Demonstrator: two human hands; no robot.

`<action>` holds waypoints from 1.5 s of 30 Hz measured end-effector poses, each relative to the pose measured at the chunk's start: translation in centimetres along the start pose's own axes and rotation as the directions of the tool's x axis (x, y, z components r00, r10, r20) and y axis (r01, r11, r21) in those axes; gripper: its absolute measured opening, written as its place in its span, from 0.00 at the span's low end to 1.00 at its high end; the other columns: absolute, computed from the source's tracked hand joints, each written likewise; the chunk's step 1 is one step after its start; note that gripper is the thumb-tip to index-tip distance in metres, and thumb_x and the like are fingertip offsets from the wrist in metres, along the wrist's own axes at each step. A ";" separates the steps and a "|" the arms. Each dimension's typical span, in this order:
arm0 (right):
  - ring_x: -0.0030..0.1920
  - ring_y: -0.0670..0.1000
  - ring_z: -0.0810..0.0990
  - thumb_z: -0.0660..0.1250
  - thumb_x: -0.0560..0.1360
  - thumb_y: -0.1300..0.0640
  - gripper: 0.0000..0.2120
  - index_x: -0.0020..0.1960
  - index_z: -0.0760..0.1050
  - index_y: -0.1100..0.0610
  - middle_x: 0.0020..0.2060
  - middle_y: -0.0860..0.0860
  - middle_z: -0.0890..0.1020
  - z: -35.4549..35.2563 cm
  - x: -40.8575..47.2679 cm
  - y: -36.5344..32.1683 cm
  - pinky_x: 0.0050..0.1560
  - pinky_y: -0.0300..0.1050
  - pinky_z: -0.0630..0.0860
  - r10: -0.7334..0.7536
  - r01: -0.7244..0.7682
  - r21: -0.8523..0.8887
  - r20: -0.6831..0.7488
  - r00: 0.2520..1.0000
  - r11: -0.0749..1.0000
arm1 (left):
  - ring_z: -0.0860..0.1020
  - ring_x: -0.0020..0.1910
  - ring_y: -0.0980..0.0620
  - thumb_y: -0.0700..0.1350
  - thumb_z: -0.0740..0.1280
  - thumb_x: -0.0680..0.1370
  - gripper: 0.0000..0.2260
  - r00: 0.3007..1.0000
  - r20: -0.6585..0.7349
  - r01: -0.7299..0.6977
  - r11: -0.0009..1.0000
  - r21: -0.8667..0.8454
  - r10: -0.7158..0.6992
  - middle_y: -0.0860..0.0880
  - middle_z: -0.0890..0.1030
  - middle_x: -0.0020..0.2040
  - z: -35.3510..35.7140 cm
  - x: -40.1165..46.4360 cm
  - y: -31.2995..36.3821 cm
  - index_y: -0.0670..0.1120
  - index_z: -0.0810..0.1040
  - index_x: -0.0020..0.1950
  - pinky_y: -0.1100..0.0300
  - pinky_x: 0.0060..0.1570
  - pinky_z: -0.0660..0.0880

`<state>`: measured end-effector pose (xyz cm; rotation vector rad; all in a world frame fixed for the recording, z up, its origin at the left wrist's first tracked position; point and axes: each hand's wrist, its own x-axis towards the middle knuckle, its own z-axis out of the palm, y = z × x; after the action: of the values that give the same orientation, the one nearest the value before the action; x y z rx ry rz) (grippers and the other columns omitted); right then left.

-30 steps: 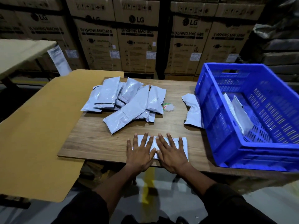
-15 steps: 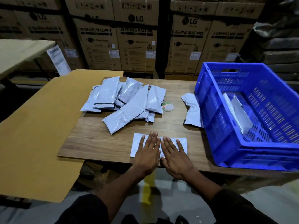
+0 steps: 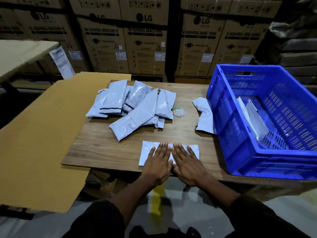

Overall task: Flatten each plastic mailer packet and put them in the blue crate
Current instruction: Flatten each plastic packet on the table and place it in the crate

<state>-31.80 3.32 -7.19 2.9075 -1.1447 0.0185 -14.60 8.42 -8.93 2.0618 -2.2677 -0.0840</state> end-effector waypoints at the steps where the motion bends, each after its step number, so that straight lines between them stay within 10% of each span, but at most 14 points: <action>1: 0.77 0.57 0.61 0.50 0.81 0.45 0.31 0.77 0.63 0.64 0.76 0.60 0.64 0.0 -0.2 0.0 0.73 0.55 0.51 0.012 -0.012 0.009 0.000 1.000 1.000 | 0.43 0.81 0.48 0.57 0.34 0.79 0.34 1.000 0.011 0.001 1.000 -0.003 -0.001 0.45 0.47 0.83 -0.1 -0.1 0.0 0.43 0.50 0.82 0.46 0.79 0.43; 12: 0.78 0.49 0.34 0.40 0.74 0.38 0.40 0.81 0.40 0.58 0.79 0.52 0.38 0.8 -2.5 1.8 0.78 0.51 0.40 0.084 -0.103 0.147 0.133 0.988 0.984 | 0.41 0.81 0.44 0.57 0.39 0.82 0.31 1.000 -0.019 0.012 0.999 -0.047 -0.013 0.48 0.43 0.83 0.4 -0.9 -0.4 0.46 0.48 0.83 0.45 0.77 0.43; 22: 0.80 0.52 0.48 0.22 0.75 0.35 0.46 0.80 0.55 0.58 0.81 0.52 0.52 -1.4 1.2 -1.2 0.78 0.54 0.42 0.075 -0.085 0.213 0.057 0.996 0.973 | 0.46 0.81 0.53 0.65 0.28 0.79 0.39 0.984 -0.128 0.062 0.901 -0.429 -0.128 0.52 0.53 0.82 0.9 -1.0 -0.4 0.46 0.55 0.82 0.53 0.78 0.40; 29: 0.79 0.50 0.47 0.33 0.73 0.40 0.37 0.81 0.43 0.47 0.81 0.45 0.45 -1.5 2.3 -1.4 0.75 0.62 0.49 0.051 -0.079 0.154 0.180 0.982 0.985 | 0.76 0.65 0.40 0.55 0.47 0.85 0.27 0.959 -0.215 0.120 0.950 -0.287 -0.186 0.42 0.79 0.66 0.8 0.6 -2.2 0.40 0.76 0.68 0.45 0.65 0.73; 45: 0.79 0.46 0.42 0.43 0.77 0.28 0.38 0.81 0.45 0.47 0.80 0.41 0.48 -0.5 0.2 2.6 0.78 0.54 0.40 0.103 -0.131 0.154 0.175 0.979 0.979 | 0.64 0.76 0.36 0.62 0.55 0.82 0.26 0.967 -0.214 0.113 0.985 -0.133 -0.140 0.50 0.68 0.77 1.8 -0.7 -3.9 0.54 0.66 0.78 0.33 0.72 0.58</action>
<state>-33.42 1.36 -6.69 3.0281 -1.4044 -0.1381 -10.87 8.73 -11.10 2.0385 -1.9521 0.0037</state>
